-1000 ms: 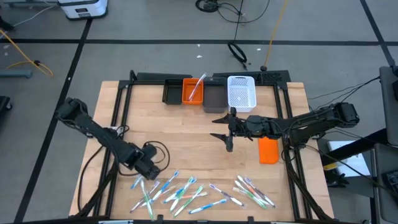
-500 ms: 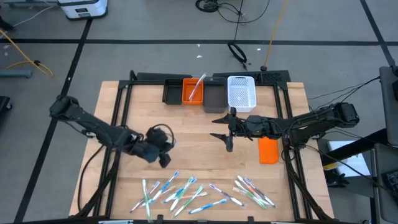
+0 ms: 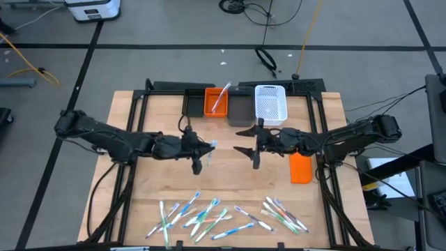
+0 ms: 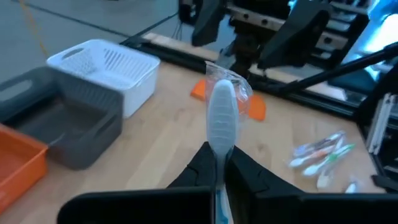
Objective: Pick & Place Toothbrushes
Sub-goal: Put the blue toothbrush into the gray bin
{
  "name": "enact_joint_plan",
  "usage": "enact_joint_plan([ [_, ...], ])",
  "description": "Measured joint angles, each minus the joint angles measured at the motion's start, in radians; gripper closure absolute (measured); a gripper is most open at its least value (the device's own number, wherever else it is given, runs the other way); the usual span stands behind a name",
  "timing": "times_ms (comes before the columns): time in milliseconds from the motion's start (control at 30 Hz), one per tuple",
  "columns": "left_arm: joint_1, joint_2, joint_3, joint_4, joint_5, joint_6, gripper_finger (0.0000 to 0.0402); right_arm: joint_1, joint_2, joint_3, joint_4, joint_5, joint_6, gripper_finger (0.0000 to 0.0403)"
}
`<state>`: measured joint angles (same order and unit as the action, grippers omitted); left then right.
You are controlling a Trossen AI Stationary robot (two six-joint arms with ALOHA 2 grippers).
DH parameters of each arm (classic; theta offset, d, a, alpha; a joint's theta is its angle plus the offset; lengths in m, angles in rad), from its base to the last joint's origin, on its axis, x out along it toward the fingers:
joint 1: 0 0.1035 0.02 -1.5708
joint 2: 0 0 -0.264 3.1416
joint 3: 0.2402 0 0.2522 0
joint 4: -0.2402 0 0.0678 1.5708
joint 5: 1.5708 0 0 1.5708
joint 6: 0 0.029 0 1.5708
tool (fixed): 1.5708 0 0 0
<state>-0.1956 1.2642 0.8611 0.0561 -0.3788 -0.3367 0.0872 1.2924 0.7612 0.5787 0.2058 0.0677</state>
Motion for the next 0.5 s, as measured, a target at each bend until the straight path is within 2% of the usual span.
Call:
enact_joint_plan([
  [267, 0.042, 0.095, 0.000, 0.170, 0.091, 0.081, 0.0392, -0.002, 0.105, 0.000, 0.205, -0.001, 0.027, 0.0149],
  [500, 0.053, 0.154, 0.000, 0.278, 0.092, 0.135, 0.0394, -0.020, 0.169, 0.000, 0.287, -0.001, 0.062, 0.0149],
])
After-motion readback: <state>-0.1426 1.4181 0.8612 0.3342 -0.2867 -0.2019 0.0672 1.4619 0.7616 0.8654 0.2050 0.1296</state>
